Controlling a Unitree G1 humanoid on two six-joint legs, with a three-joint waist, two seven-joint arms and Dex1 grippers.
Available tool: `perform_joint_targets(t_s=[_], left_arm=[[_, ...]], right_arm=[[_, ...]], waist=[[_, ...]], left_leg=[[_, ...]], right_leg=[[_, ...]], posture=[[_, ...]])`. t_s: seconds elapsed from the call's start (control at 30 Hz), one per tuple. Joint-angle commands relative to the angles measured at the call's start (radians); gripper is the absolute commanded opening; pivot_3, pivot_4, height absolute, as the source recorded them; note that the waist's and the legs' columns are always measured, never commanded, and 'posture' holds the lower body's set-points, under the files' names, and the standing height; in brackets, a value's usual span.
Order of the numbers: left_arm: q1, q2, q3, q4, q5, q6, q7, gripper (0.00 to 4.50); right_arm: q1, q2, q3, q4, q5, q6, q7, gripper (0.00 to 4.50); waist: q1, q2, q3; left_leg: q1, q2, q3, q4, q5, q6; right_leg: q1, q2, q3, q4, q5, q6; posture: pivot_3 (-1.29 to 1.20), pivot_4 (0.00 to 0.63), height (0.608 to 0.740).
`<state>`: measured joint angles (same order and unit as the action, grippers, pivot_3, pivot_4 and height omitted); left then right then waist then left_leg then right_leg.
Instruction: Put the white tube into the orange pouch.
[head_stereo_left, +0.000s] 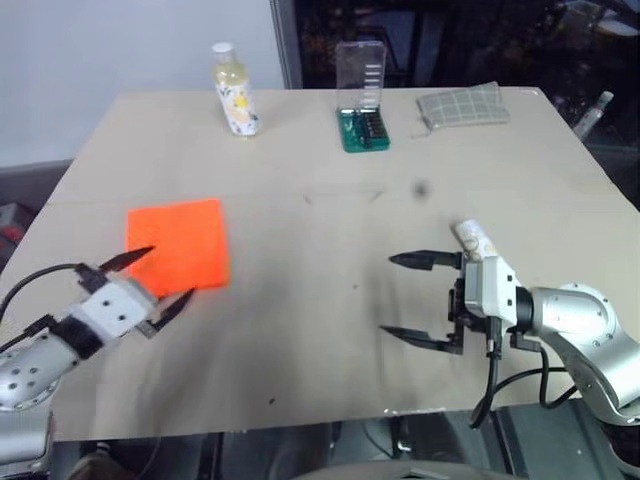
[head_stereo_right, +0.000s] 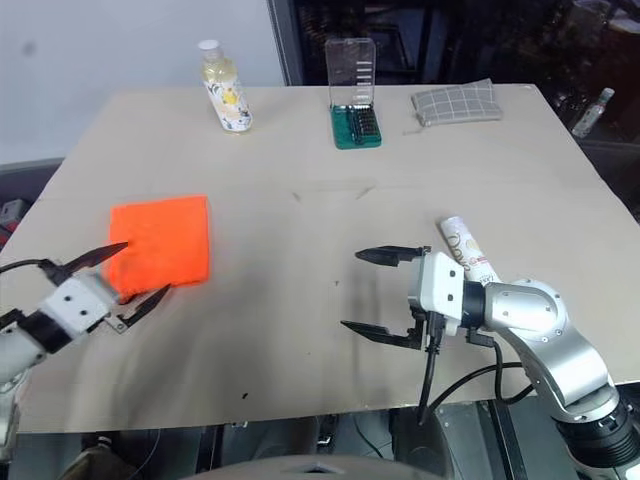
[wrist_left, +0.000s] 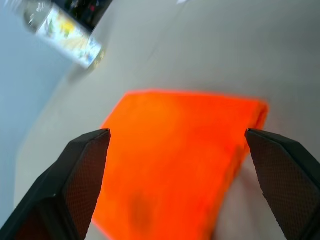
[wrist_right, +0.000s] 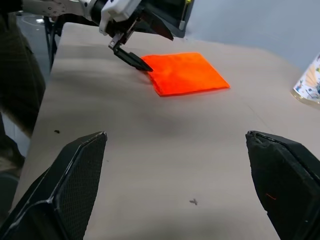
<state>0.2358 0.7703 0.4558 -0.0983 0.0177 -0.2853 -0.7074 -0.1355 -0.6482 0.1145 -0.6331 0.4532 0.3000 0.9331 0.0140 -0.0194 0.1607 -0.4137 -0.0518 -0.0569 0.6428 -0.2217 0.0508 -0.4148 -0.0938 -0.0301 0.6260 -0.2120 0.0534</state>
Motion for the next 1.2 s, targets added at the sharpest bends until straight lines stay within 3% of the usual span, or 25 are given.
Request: perform_joint_targets(t_s=[0.03, 0.2, 0.47, 1.2], left_arm=[[-0.015, -0.010, -0.033, -0.107, 0.058, 0.100, 0.060, 4.47], [-0.005, -0.028, -0.087, -0.228, 0.119, 0.204, 0.090, 4.47], [0.077, -0.033, -0.053, -0.328, 0.125, 0.303, 0.096, 4.47], [0.076, -0.034, -0.102, -0.339, 0.317, 0.409, 0.194, 4.47]], right_arm=[[-0.019, 0.002, -0.010, -0.055, 0.024, 0.008, -0.016, 4.50], [-0.017, -0.014, -0.027, -0.071, 0.042, 0.021, -0.014, 4.50], [-0.009, -0.028, -0.032, -0.089, 0.057, 0.038, -0.023, 4.50], [-0.014, -0.036, -0.032, -0.070, 0.057, 0.020, 0.004, 4.50]], waist=[[0.000, 0.000, 0.000], [0.001, 0.000, 0.000], [0.001, 0.001, 0.001], [0.002, 0.001, 0.001]], left_leg=[[0.000, 0.000, 0.000, 0.000, 0.000, 0.000], [0.000, 0.001, 0.000, 0.000, 0.001, 0.001], [0.000, 0.002, -0.001, 0.000, 0.000, 0.000], [0.000, 0.002, 0.000, 0.001, 0.000, 0.000]], right_leg=[[0.000, 0.001, 0.000, 0.000, 0.000, 0.000], [0.000, 0.004, 0.000, 0.000, 0.000, 0.000], [0.000, 0.002, 0.001, 0.000, 0.000, 0.000], [0.000, 0.003, 0.001, 0.000, 0.000, 0.000]], posture=[[0.00, 0.150, 0.740], [0.00, 0.150, 0.740], [0.00, 0.150, 0.740], [0.00, 0.150, 0.740]])
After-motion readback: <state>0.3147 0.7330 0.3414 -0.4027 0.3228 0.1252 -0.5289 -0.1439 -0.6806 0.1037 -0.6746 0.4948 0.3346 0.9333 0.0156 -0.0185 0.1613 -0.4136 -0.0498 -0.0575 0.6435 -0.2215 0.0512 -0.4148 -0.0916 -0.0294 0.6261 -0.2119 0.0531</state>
